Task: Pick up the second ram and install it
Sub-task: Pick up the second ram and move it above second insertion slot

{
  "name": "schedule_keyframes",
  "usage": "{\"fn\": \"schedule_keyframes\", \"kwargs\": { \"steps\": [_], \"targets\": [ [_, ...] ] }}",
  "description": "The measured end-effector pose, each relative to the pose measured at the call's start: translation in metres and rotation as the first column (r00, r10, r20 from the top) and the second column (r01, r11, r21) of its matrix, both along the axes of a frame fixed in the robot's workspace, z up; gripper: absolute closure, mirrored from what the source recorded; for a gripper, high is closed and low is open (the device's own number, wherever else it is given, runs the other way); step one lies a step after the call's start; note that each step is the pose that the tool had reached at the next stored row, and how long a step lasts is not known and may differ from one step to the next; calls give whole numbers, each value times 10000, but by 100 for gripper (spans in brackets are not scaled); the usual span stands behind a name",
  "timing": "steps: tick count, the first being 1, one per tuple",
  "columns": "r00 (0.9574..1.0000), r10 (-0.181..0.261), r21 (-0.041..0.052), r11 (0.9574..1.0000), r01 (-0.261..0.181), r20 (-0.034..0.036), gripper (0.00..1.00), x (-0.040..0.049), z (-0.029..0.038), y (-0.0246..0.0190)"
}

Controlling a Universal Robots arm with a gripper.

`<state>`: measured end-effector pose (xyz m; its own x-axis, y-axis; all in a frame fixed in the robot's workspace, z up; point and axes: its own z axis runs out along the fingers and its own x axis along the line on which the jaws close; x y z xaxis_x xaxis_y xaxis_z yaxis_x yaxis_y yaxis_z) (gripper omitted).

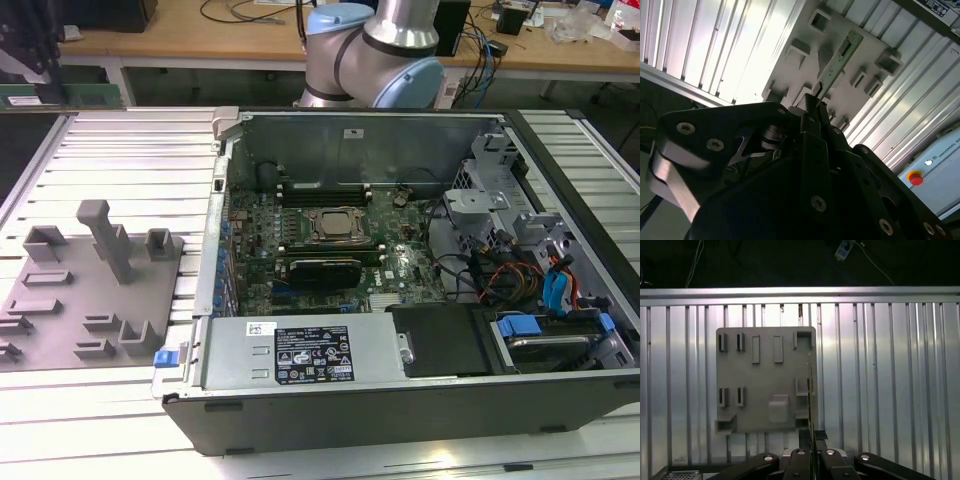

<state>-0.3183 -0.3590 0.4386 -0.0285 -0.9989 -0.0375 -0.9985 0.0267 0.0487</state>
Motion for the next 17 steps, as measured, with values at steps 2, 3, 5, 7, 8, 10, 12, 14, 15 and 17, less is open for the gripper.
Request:
{"fn": "schedule_keyframes", "kwargs": {
  "steps": [2, 3, 5, 7, 8, 10, 12, 14, 15, 17],
  "targets": [
    [10000, 0, 0, 10000, 0, 0, 86, 53, 0, 0],
    [10000, 0, 0, 10000, 0, 0, 86, 98, 0, 0],
    [10000, -1, 0, 10000, 1, 0, 86, 197, 0, 0],
    [10000, 0, 1, 10000, 0, 1, 86, 291, -1, 0],
    [10000, 0, 0, 10000, 0, 0, 86, 332, -1, 0],
    [10000, 0, 0, 10000, 0, 0, 86, 418, -1, 0],
    [10000, 0, 0, 10000, 0, 0, 86, 495, -1, 0],
    [10000, -1, 1, 10000, 1, 1, 86, 603, -3, 2],
    [10000, -1, 0, 10000, 1, 0, 86, 644, -2, 2],
    [10000, 0, 0, 10000, 0, -1, 86, 744, -2, 3]
  ]
}}
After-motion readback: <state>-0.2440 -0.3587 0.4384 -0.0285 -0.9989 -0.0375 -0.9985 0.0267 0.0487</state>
